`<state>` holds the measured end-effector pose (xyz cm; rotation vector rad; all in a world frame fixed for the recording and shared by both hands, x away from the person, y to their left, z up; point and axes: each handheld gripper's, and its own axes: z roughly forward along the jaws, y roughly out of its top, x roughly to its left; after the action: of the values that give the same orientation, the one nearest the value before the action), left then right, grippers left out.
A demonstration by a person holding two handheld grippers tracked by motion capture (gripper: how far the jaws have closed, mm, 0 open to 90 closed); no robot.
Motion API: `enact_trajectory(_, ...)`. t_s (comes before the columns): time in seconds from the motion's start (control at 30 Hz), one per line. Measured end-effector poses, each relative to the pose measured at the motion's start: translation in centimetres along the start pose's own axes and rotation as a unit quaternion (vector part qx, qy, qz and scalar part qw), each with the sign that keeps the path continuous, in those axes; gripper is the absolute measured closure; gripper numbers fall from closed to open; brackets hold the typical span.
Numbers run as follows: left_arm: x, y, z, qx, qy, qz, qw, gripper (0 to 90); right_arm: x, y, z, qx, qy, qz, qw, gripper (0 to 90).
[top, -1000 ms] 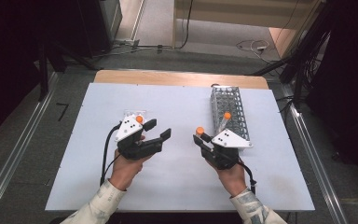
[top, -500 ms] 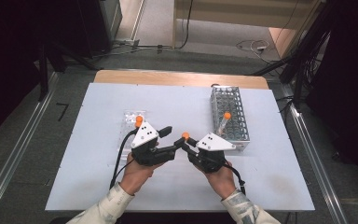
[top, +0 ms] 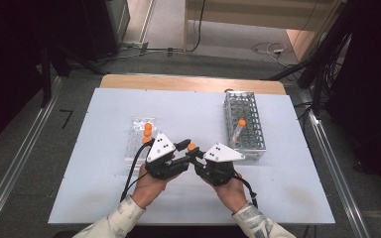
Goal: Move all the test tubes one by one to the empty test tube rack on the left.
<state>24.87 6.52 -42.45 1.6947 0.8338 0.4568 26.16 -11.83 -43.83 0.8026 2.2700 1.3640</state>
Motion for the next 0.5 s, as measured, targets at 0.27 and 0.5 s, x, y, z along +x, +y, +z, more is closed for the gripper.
enact_trajectory(0.27, -0.04, -0.07, 0.01, 0.003, 0.002, 0.005, 1.0000, 66.0, 0.00, -0.04, 0.01, 0.000, 0.000, 0.003, 1.0000, 71.9)
enact_trajectory(0.5, 0.02, -0.08, 0.01, 0.001, 0.004, 0.005, 1.0000, 68.7, 0.00, -0.06, -0.02, 0.000, -0.001, 0.004, 1.0000, 71.9)
